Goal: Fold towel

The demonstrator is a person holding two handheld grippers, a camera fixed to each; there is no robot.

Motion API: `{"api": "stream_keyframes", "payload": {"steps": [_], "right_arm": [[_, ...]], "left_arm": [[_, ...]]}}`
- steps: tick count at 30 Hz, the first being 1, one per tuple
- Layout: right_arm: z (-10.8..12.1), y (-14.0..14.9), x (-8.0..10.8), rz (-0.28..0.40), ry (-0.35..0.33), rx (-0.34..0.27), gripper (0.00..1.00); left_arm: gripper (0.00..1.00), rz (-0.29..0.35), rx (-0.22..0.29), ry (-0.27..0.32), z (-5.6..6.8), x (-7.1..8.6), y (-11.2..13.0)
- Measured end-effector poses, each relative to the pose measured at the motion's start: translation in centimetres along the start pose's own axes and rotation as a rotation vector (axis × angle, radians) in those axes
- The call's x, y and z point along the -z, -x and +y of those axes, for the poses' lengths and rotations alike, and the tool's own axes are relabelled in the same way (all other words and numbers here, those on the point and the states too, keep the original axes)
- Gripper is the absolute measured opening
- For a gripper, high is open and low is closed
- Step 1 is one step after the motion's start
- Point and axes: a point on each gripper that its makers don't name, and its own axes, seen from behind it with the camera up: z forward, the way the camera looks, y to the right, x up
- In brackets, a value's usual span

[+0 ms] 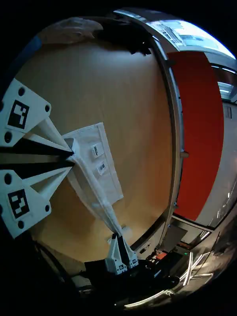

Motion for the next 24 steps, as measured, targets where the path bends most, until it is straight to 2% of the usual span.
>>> {"api": "stream_keyframes", "payload": {"steps": [14, 24], "right_arm": [[1.9, 1.5, -3.2, -0.053, -0.011, -0.013, 0.15], [2.7, 3.1, -5.6, -0.086, -0.011, -0.021, 0.16]], "left_arm": [[0.10, -0.050, -0.015, 0.002, -1.7, -3.8, 0.2], [0.11, -0.077, -0.035, -0.053, -3.1, -6.8, 1.3]]}}
